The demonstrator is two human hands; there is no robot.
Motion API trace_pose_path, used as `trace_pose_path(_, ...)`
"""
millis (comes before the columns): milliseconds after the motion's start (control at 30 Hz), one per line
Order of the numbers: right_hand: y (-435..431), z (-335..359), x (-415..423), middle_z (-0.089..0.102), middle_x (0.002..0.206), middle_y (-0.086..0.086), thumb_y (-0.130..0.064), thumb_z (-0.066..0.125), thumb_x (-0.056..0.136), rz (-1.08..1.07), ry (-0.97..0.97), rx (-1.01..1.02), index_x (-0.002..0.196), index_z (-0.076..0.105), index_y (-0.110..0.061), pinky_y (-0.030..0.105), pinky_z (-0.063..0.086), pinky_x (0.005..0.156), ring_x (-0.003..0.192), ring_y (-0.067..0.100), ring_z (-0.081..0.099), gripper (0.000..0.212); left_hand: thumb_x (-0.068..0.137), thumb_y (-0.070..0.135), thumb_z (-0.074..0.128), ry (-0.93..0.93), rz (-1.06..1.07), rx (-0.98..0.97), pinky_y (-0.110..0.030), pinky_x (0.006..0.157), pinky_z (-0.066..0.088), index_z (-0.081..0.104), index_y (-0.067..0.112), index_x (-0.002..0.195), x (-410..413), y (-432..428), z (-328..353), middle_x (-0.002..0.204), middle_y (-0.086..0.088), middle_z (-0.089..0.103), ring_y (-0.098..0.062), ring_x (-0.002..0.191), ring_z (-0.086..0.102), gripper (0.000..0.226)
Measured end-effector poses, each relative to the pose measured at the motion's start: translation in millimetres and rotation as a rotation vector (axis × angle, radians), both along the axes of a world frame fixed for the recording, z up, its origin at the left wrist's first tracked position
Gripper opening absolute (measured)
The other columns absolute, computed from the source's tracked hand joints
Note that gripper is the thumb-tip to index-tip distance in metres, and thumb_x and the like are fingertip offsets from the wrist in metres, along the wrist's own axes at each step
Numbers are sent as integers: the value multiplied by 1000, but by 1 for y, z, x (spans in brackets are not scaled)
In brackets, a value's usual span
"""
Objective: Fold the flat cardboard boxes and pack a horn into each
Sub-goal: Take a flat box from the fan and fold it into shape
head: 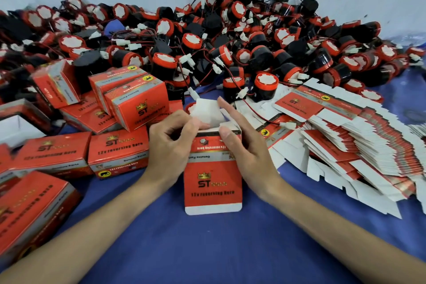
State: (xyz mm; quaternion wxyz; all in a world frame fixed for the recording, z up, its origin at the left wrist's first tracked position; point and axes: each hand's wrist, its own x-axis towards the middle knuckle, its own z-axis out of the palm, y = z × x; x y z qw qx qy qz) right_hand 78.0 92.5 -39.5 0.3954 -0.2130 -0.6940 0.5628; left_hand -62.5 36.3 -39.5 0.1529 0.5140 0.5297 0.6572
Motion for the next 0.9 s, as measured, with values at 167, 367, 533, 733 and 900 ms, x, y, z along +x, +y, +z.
trace_pose_path(167, 1, 0, -5, 59, 114, -19, -33, 63, 85, -265, 60, 143, 115, 53, -27, 10, 47, 78, 101, -5, 59, 31, 83, 36, 58, 89, -182, -70, -21, 71, 47, 58, 8, 92, 4, -2, 2, 89, -6, 61, -12, 79, 61, 29)
trace_pose_path(367, 6, -2, -2, 66, 99, 0, -37, 57, 84, -255, 26, 274, 99, 66, -11, 19, 48, 77, 91, 8, 64, 31, 87, 38, 56, 129, -94, -21, -26, 70, 44, 58, 17, 78, 4, -3, 0, 79, 2, 59, -13, 75, 59, 23)
trace_pose_path(533, 5, -1, -3, 59, 112, -3, -39, 60, 85, -248, -23, 246, 83, 65, -25, 15, 46, 78, 102, 4, 58, 15, 89, 35, 55, 220, -1, 16, -22, 73, 40, 51, 25, 69, 6, -4, 1, 79, 1, 51, -11, 74, 53, 23)
trace_pose_path(733, 4, 1, -3, 59, 117, -17, -31, 58, 85, -207, 13, 161, 91, 65, -31, 13, 48, 80, 107, -2, 59, 8, 84, 39, 58, 122, 44, 6, -17, 76, 43, 51, 13, 93, 7, -4, -3, 86, -1, 55, -8, 80, 55, 28)
trace_pose_path(900, 5, 0, -4, 63, 99, -10, -20, 57, 90, -212, 46, 268, 110, 54, -24, 17, 47, 80, 91, 1, 61, 21, 80, 39, 62, 23, 20, 14, -25, 84, 48, 40, 28, 107, 11, -4, -1, 107, -15, 50, -17, 96, 60, 36)
